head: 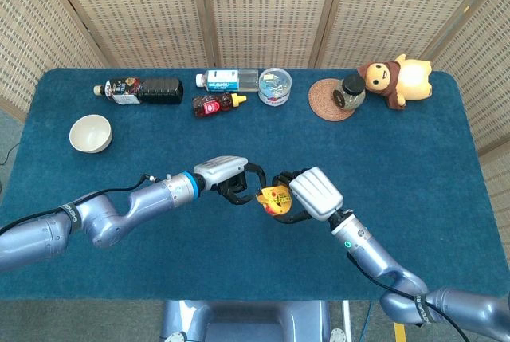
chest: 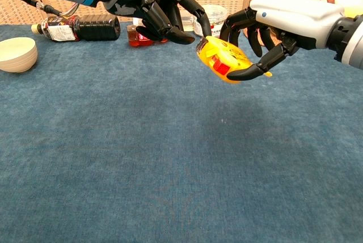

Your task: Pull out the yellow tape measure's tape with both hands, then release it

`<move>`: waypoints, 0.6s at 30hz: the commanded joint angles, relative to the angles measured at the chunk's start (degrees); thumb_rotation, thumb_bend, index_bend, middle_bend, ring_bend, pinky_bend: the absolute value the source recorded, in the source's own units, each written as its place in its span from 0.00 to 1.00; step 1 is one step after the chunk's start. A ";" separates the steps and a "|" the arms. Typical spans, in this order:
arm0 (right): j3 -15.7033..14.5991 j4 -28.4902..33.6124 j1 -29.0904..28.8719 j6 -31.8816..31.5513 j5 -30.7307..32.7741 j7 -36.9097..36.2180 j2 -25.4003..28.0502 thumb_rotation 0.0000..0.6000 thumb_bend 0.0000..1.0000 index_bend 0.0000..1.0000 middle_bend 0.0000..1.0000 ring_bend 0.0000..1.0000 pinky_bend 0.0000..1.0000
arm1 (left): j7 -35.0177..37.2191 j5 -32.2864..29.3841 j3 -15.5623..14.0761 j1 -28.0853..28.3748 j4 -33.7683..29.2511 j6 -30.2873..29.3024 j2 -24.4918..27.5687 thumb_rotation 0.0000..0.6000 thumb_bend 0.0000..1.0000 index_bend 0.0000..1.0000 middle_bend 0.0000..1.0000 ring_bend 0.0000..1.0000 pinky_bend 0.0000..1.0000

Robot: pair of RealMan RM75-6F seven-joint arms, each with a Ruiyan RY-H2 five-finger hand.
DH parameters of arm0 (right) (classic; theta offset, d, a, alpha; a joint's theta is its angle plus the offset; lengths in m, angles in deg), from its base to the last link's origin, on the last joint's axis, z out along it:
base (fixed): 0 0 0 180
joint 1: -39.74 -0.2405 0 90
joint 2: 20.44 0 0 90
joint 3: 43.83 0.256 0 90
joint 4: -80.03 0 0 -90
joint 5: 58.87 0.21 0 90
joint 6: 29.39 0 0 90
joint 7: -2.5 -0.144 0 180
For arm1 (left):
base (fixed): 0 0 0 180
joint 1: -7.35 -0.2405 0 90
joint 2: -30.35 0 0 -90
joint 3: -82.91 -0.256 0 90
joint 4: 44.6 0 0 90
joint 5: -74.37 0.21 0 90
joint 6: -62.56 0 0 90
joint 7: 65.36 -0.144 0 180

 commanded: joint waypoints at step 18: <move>0.31 -1.17 0.17 0.47 1.28 -1.26 0.17 0.60 0.23 0.55 0.58 0.60 0.63 | 1.25 0.19 0.13 -0.71 -0.08 0.32 0.95 1.00 0.41 0.42 0.95 0.94 0.90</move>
